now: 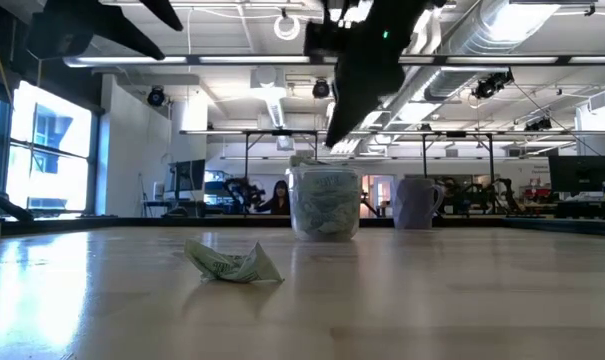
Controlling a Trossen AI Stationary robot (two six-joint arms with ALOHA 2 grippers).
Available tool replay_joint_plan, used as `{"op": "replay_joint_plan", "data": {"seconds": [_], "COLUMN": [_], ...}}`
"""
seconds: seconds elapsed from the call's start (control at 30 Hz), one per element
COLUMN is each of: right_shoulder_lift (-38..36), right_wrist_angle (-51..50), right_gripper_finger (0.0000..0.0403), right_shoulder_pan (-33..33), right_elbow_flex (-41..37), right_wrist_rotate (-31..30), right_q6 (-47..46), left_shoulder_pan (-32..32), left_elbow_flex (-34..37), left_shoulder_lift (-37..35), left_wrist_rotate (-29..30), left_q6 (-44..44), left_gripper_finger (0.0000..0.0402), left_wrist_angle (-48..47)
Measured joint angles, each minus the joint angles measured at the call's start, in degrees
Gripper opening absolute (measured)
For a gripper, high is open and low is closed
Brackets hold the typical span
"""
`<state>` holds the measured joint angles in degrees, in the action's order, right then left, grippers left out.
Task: Pick and place Stevia / Truvia into bins
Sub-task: Put the green stevia packet into the transparent container
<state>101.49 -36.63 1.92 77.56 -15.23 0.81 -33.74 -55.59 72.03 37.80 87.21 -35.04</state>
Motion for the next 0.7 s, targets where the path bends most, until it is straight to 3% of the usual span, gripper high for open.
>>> {"op": "replay_joint_plan", "data": {"seconds": [0.13, 0.27, 0.53, 0.7], "right_shoulder_lift": [-0.9, 1.8, 11.8, 16.6], "right_wrist_angle": [2.7, 4.6, 20.3, 28.2], "right_gripper_finger": [0.0174, 0.0195, 0.0192, 0.0184], "right_shoulder_pan": [4.5, 8.8, 18.1, 20.4], "right_elbow_flex": [0.1, 0.1, 0.0, 0.0], "right_wrist_rotate": [9.9, 17.2, 14.2, 10.9], "right_q6": [4.0, -0.6, -10.6, -14.9], "left_shoulder_pan": [0.0, 0.0, 0.0, 0.0], "left_elbow_flex": [0.0, 0.0, 0.0, 0.0], "left_shoulder_lift": [0.0, 0.0, 0.0, 0.0], "left_wrist_rotate": [0.0, -0.1, -7.2, -9.7], "left_q6": [-0.5, -0.6, -7.9, -14.9], "left_gripper_finger": [0.0184, 0.0184, 0.0184, 0.0184], "left_wrist_angle": [1.6, 2.1, 2.5, 2.4]}}
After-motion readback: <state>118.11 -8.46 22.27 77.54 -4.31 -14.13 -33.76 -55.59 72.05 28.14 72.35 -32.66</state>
